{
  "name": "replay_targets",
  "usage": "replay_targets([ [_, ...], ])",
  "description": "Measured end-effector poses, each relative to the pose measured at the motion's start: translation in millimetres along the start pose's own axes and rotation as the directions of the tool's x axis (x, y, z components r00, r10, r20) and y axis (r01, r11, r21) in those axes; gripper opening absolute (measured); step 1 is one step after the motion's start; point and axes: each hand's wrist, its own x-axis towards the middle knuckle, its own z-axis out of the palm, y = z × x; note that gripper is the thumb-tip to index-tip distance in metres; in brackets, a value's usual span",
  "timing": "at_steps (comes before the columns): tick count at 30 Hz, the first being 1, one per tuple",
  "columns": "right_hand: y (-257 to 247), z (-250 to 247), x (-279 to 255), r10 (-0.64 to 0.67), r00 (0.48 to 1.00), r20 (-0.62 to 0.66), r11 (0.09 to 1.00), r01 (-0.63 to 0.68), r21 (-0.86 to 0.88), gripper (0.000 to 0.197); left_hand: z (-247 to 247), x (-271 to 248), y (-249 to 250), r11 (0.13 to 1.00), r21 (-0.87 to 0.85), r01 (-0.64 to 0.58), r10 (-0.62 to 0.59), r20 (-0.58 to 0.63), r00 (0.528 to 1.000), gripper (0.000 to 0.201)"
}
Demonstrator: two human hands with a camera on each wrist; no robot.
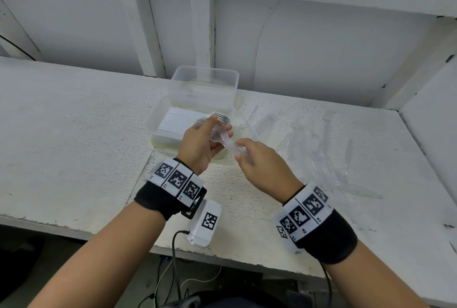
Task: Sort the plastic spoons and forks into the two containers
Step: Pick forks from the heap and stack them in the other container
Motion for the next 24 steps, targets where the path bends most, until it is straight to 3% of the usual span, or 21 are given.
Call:
replay_targets([
  [4,-0.8,-12.5,5.5,-0.041,0.999,-0.021,0.999,0.04,-0.036,0.033,6.0,3.3,5.7,0.997,0.075,-0.015,0.012,0.041,0.999,0.024],
  [6,0.0,-25.7,11.9,0.006,0.999,0.031,0.985,-0.012,0.174,0.03,7.9,6.9,11.9,0.99,0.127,-0.057,0.043,0.109,0.993,0.026],
  [7,0.9,-33.5,16.9,0.061,0.994,0.094,0.939,-0.089,0.333,0.029,8.6,8.9,15.9,0.989,0.126,-0.083,0.063,0.151,0.987,0.025],
  [9,1.1,-49.2,27.2,0.148,0.948,0.283,0.75,-0.294,0.593,0.027,10.2,12.7,25.4,0.991,0.063,-0.118,0.1,0.237,0.966,0.021],
  [12,2.2,-63.2,39.0,0.044,0.859,0.51,0.53,-0.453,0.717,0.032,19.6,17.5,39.2,0.99,-0.063,-0.124,0.137,0.308,0.941,0.017],
  [14,3.0,-66.8,47.6,0.003,0.832,0.554,0.469,-0.491,0.734,0.03,28.1,24.0,45.6,0.988,-0.106,-0.116,0.141,0.266,0.954,0.015],
  [16,1.6,-66.2,55.3,0.059,0.87,0.489,0.537,-0.441,0.719,0.022,33.3,29.6,49.6,0.985,-0.146,-0.093,0.121,0.193,0.974,0.016],
  [18,-0.9,-65.8,64.6,0.124,0.935,0.332,0.71,-0.317,0.629,0.016,36.0,39.2,53.8,0.981,-0.182,-0.07,0.095,0.13,0.987,0.017],
  [21,-3.1,-63.3,77.4,0.028,0.993,0.113,0.976,-0.052,0.213,0.03,34.7,51.8,60.7,0.974,-0.215,-0.068,0.08,0.048,0.996,0.019],
  [24,-6.7,-62.6,90.9,-0.089,0.996,0.03,0.986,0.093,-0.139,0.042,33.1,61.3,68.6,0.965,-0.256,-0.049,0.055,0.015,0.998,0.025],
])
